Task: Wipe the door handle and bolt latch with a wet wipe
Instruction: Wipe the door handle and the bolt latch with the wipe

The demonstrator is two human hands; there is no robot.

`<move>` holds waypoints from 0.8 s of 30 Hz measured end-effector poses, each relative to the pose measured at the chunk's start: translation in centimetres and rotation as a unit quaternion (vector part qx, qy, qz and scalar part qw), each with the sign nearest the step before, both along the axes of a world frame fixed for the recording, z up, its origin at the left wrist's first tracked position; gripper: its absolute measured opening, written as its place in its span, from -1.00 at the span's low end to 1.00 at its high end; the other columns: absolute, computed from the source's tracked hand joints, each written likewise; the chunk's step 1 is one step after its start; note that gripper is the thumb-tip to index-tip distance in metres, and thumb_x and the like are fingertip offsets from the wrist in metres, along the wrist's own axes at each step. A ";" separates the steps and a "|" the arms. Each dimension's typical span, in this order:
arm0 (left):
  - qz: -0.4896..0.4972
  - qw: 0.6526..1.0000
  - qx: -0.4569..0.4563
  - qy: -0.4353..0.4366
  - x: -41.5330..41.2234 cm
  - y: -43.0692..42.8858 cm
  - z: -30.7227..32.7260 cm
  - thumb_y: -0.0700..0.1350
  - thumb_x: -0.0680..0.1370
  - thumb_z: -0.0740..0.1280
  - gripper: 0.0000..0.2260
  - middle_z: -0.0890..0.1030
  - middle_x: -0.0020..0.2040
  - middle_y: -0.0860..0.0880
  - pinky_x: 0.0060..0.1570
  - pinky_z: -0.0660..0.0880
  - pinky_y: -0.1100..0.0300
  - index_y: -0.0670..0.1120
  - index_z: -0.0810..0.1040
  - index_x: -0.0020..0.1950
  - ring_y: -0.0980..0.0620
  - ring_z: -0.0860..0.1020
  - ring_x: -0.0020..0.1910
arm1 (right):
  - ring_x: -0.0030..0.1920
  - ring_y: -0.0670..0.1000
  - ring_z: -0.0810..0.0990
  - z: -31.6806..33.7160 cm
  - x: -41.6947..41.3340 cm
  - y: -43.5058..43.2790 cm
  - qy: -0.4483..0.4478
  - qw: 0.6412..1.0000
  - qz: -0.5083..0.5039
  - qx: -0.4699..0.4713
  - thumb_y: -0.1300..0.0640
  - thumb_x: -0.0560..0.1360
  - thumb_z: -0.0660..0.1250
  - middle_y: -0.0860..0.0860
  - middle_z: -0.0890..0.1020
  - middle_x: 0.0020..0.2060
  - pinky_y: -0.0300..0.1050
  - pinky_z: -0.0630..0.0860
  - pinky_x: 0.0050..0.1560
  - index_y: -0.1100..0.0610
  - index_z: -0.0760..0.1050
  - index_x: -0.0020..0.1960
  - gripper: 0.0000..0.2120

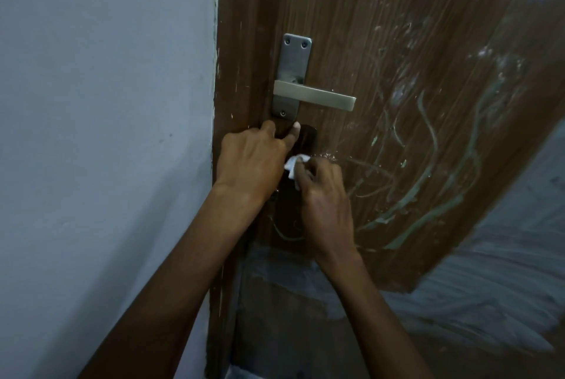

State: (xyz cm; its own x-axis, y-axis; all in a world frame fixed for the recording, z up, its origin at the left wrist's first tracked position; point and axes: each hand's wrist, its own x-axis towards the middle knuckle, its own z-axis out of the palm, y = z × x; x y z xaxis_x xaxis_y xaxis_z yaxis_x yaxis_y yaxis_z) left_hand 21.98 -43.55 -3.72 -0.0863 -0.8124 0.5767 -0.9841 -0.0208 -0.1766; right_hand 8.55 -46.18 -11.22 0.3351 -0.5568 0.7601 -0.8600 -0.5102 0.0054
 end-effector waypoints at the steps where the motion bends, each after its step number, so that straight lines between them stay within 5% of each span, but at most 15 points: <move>1: 0.002 1.000 0.001 -0.007 0.0 -0.1 0.0 -0.08 0.63 0.27 -0.35 0.48 0.17 -0.11 -0.29 0.33 0.14 0.12 -0.01 0.62 -0.04 0.55 -0.10 | 0.09 0.11 0.47 -0.2 -0.3 0.3 0.002 1.000 -0.006 0.007 0.31 0.50 0.40 0.15 0.53 0.12 -0.08 0.55 -0.14 0.26 0.50 0.37 -0.56; 5: -0.003 1.000 0.019 -0.005 0.0 0.0 0.3 -0.06 0.62 0.29 -0.35 0.47 0.16 -0.11 -0.25 0.34 0.12 0.12 0.01 0.61 -0.06 0.54 -0.08 | 0.07 0.12 0.50 2.3 -0.7 0.4 -0.023 1.000 -0.008 -0.006 0.34 0.46 0.40 0.15 0.54 0.12 -0.15 0.49 -0.12 0.24 0.53 0.32 -0.58; 10: -0.004 0.998 0.059 0.015 0.2 0.0 0.9 -0.05 0.62 0.26 -0.62 0.32 -0.06 -0.05 -0.25 0.32 0.09 0.10 0.39 0.44 -0.01 0.39 -0.22 | 0.08 0.09 0.48 4.1 1.3 -0.5 -0.034 0.999 -0.014 -0.025 0.27 0.54 0.37 0.14 0.52 0.15 -0.21 0.38 -0.14 0.24 0.45 0.41 -0.56; 17: -0.019 0.996 0.078 -0.026 1.1 -1.0 1.6 -0.19 0.62 0.25 -0.29 0.51 0.17 -0.12 -0.16 0.47 0.02 0.21 -0.08 0.60 -0.14 0.57 0.05 | -0.04 0.13 0.50 -1.2 1.4 1.0 -0.008 0.999 -0.030 -0.030 0.37 0.44 0.40 0.20 0.58 0.02 -0.06 0.55 -0.13 0.34 0.56 0.21 -0.66; 21: -0.044 0.993 0.112 -0.019 2.1 -1.6 2.2 -0.25 0.59 0.25 -0.26 0.54 0.23 -0.13 -0.07 0.53 -0.04 0.26 -0.05 0.58 -0.17 0.57 0.11 | 0.00 0.11 0.51 -1.8 1.1 2.3 -0.035 0.999 -0.035 0.006 0.37 0.44 0.42 0.16 0.58 0.04 -0.12 0.52 -0.14 0.29 0.58 0.21 -0.66; 24: -0.057 0.990 0.128 0.006 2.1 -1.4 2.7 -0.16 0.63 0.21 -0.45 0.56 0.20 -0.14 -0.04 0.51 -0.03 0.21 0.17 0.55 -0.18 0.57 0.10 | 0.04 0.07 0.48 -1.3 1.8 2.0 -0.061 0.998 -0.003 0.000 0.34 0.49 0.40 0.13 0.56 0.08 -0.20 0.43 -0.13 0.24 0.54 0.30 -0.62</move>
State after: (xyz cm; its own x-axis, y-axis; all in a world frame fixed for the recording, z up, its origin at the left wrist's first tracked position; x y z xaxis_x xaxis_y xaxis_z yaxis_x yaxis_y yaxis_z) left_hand 24.06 -44.98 -1.04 -0.1800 -0.9176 0.3544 -0.9795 0.1340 -0.1504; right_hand 10.40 -44.21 -12.55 0.2364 -0.5586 0.7951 -0.8571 -0.5053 -0.1001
